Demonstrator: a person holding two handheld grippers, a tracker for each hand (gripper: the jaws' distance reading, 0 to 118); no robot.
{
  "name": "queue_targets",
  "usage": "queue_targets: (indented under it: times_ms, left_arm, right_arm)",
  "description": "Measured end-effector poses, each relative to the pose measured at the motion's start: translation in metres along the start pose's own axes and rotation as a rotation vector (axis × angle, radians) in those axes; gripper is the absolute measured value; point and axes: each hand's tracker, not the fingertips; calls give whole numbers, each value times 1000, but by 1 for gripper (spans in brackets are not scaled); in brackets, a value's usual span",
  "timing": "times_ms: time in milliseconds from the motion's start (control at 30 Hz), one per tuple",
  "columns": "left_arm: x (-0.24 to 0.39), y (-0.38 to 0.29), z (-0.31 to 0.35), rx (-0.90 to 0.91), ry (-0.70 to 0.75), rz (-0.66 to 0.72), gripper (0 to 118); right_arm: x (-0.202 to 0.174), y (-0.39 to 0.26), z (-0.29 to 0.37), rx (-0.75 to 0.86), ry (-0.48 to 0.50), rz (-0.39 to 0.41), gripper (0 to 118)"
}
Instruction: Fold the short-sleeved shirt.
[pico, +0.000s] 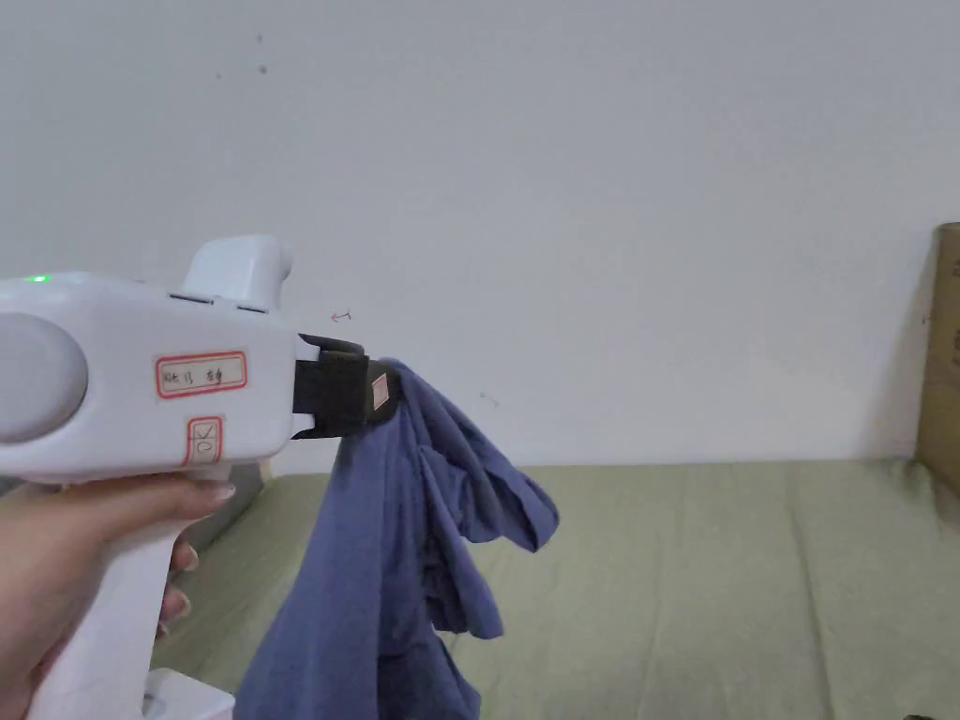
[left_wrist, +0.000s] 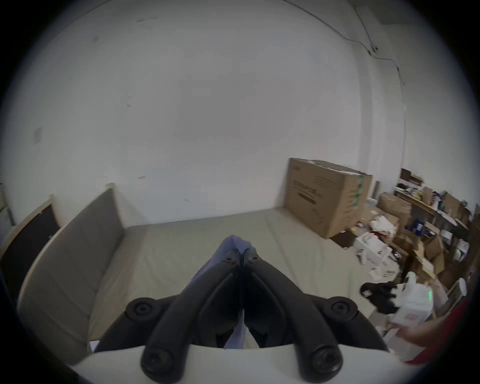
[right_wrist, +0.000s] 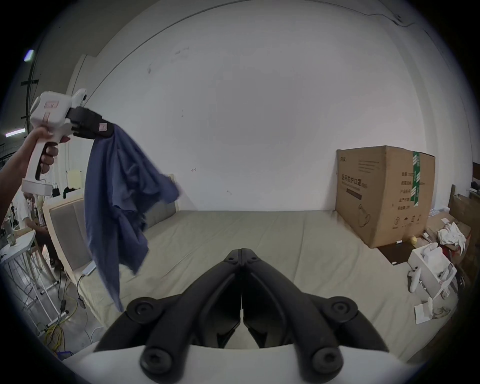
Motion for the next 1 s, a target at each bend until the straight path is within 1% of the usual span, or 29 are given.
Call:
queue_targets:
  times_ms: [100,200,300,400,433,467,500,533,567,600,633,667,700,767,833,933,1000]
  left_arm:
    - [38,-2,-43,-154,-140,-6,0]
    - [69,-44,-109,-274,-204,-53,0]
    - [91,-118,-187,-425,-242,-30,0]
    - [104,-217,-254,-627,-216,65,1]
    - [107,-245,-269,-687,-204,69,3]
    - [107,-271,-280,-724,-187,77,9]
    - [105,-290,-287,-742,-163,87,24]
    - [105,-308,-285,-745,-142,114,52]
    - [100,-319,-287,-743,-148,134,87]
    - [95,-325,-287,-749,-154,160,87]
    - [89,-327,-286,-747,-175,193,97]
    - [88,-325,-275,-722,-208,225,112]
    - [81,-318,-267,-661,-237,247,118]
    - [66,-299,-249,-615,-229,268,110]
    - [56,-273,-220,-505,-226,276,110]
    - [41,-244,-158,-299,-193,247,111]
    - [36,-243,-104,-89,-106,198,107]
  right_arm:
    - [16,2,11,28,-31,-24,0]
    - [36,-3,15,18,-62,-39,0]
    - [54,-18,12,-45,-119,-59,0]
    - [69,-38,7,-127,-149,-107,0]
    - [72,-45,5,-147,-153,-106,0]
    - [75,-51,3,-167,-158,-101,0]
    - [76,-56,2,-190,-165,-93,0]
    - [76,-60,1,-216,-170,-81,0]
    - [77,-64,0,-234,-171,-76,0]
    - [77,-67,-1,-246,-169,-76,0]
    - [76,-69,-2,-253,-163,-81,0]
    - [76,-72,-2,-261,-160,-85,0]
    - [75,-73,-3,-266,-158,-88,0]
    - [71,-73,-7,-270,-158,-93,0]
    - [65,-67,-9,-254,-153,-104,0]
    - [54,-54,-6,-159,-137,-110,0]
    - [44,-47,-2,-82,-126,-86,0]
